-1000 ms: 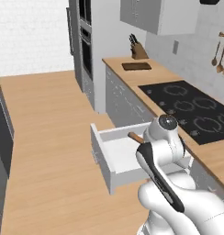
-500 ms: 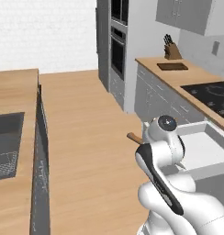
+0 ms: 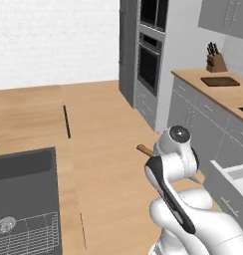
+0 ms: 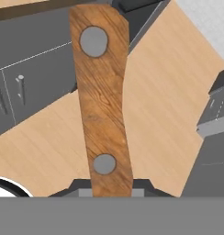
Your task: Pick up the knife from the drawer and place it on the cutting board. Then place the meat from the plate to the cutting board.
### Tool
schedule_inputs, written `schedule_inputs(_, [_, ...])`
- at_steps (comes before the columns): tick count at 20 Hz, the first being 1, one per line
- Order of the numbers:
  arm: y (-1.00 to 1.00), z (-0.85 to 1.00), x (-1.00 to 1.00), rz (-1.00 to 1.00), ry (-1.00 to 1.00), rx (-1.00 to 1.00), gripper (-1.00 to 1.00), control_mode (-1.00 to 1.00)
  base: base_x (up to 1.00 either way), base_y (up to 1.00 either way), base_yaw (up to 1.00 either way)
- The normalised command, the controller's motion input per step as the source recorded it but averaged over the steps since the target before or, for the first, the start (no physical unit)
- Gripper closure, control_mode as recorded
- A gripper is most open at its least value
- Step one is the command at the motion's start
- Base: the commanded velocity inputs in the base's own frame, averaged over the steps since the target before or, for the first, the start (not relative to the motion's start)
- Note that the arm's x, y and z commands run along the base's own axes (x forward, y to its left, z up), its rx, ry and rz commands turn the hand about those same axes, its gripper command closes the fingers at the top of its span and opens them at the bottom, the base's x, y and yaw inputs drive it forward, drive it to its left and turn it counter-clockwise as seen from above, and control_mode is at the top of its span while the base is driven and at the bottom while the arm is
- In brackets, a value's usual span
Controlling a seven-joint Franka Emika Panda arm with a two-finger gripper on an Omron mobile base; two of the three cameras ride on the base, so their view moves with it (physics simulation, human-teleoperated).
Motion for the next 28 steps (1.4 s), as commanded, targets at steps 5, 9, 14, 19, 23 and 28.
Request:
schedule_inputs(5, [0.00,0.00,0.00,0.00,0.00,0.00,1.00,1.00,1.00,0.00,-0.02])
schedule_inputs(9, [0.00,0.00,0.00,0.00,0.00,0.00,1.00,1.00,1.00,-0.23,-0.13])
schedule_inputs(14, [0.00,0.00,0.00,0.00,0.00,0.00,1.00,1.00,1.00,-0.20,-0.25])
schedule_inputs(19, [0.00,0.00,0.00,0.00,0.00,0.00,1.00,1.00,1.00,-0.10,-0.48])
schedule_inputs(23, [0.00,0.00,0.00,0.00,0.00,0.00,1.00,1.00,0.97,-0.02,-0.66])
schedule_inputs(28, [0.00,0.00,0.00,0.00,0.00,0.00,1.00,1.00,0.84,0.00,-0.75])
